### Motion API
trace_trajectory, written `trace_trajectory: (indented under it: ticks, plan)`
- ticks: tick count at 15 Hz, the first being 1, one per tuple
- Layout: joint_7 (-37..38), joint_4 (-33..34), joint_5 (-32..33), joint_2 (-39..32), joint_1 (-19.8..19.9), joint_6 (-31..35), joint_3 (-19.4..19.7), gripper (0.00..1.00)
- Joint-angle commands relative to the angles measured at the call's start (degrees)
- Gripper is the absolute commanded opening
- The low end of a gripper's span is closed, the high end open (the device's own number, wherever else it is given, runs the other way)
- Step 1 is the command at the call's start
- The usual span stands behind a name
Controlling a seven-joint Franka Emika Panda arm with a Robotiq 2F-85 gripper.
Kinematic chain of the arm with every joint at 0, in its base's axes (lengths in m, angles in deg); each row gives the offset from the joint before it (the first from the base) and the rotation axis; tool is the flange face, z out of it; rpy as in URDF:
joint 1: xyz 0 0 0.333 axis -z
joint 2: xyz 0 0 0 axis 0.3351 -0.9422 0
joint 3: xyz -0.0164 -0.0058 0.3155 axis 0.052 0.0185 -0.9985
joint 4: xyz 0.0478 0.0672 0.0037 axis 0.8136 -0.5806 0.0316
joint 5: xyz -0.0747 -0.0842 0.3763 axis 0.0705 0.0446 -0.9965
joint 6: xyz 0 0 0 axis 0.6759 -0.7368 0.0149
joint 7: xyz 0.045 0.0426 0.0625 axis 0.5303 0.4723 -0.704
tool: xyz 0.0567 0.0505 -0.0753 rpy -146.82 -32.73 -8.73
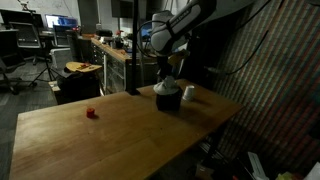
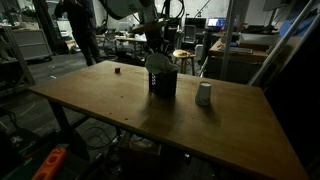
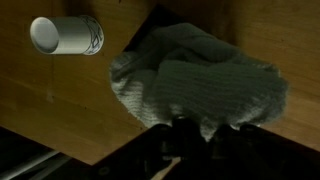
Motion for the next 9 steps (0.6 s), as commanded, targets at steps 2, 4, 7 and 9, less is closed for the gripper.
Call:
trace_trajectory:
  ticks: [2,4,7,9]
  plan:
    - [0.65,0.15,-2.56,0.03,0.00,-2.71,0.06,0.05]
    - [0.70,0.42,-3.18,-0.52,0.04,-3.33,0.01,0.05]
    - [0.76,0.81,-4.06,-1.35,0.11,-4.12,-0.09,0.05]
    - [0.67,1.16,-4.80,-2.01,0.18,-4.59,-0.09,0.05]
